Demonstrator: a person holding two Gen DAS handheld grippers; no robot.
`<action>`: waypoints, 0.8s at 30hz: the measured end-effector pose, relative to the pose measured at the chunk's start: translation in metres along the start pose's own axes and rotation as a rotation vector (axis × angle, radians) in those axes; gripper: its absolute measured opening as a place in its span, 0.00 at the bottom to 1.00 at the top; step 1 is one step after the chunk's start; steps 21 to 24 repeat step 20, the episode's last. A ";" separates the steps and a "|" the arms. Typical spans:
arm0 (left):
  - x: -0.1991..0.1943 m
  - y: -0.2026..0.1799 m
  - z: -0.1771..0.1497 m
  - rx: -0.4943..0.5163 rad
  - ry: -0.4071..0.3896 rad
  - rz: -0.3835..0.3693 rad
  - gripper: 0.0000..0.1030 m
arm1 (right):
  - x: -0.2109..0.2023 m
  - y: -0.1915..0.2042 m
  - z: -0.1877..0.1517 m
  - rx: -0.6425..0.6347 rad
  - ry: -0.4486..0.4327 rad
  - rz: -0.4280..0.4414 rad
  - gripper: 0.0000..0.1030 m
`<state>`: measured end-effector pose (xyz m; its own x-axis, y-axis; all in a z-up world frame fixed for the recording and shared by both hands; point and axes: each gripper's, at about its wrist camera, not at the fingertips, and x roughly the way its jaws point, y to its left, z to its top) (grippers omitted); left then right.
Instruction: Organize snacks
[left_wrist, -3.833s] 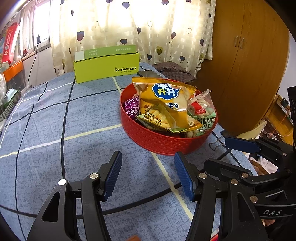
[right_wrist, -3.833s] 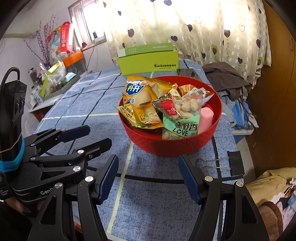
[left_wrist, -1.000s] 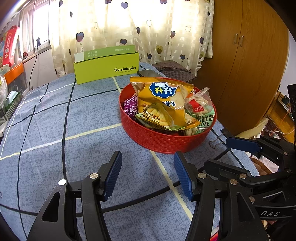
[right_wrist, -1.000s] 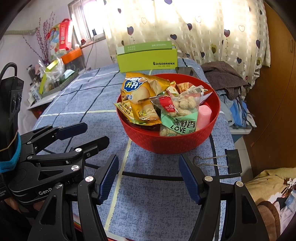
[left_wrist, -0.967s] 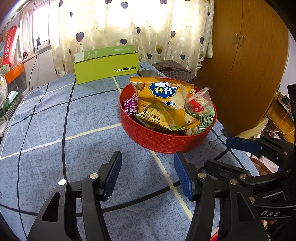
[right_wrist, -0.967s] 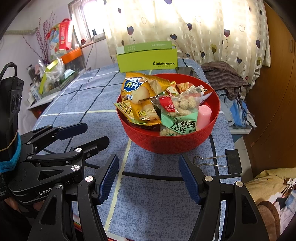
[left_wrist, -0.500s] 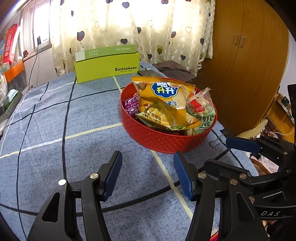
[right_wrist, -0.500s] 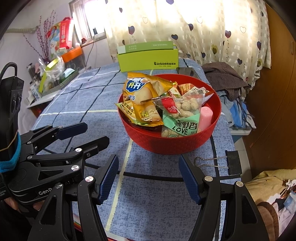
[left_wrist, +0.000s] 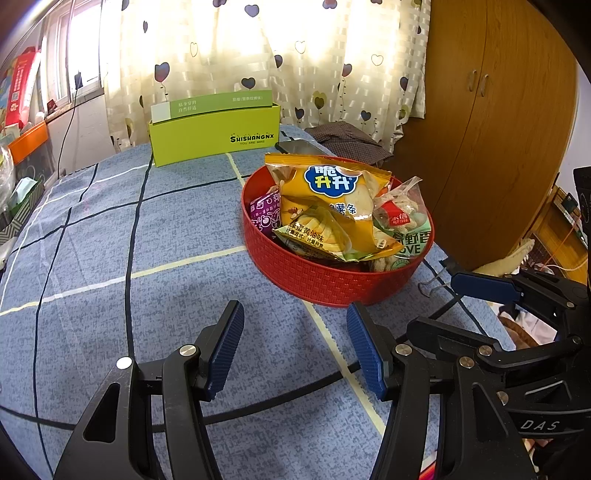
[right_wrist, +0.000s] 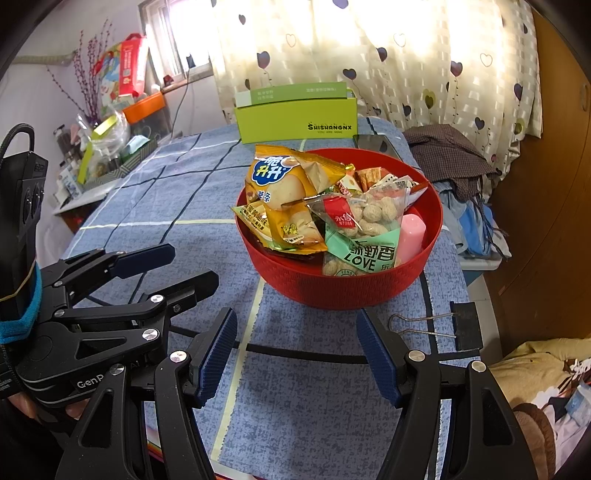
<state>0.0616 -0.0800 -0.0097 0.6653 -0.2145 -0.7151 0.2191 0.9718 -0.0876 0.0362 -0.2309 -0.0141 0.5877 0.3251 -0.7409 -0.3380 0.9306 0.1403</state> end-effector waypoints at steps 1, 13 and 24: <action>0.000 0.000 0.000 0.000 0.000 -0.001 0.57 | 0.000 0.000 0.000 0.000 0.000 0.000 0.66; 0.000 0.000 0.001 0.004 0.000 0.003 0.57 | 0.000 0.000 0.001 0.001 0.001 0.000 0.66; 0.003 -0.003 0.002 0.008 0.001 0.009 0.57 | 0.001 0.001 -0.003 0.006 0.003 0.002 0.66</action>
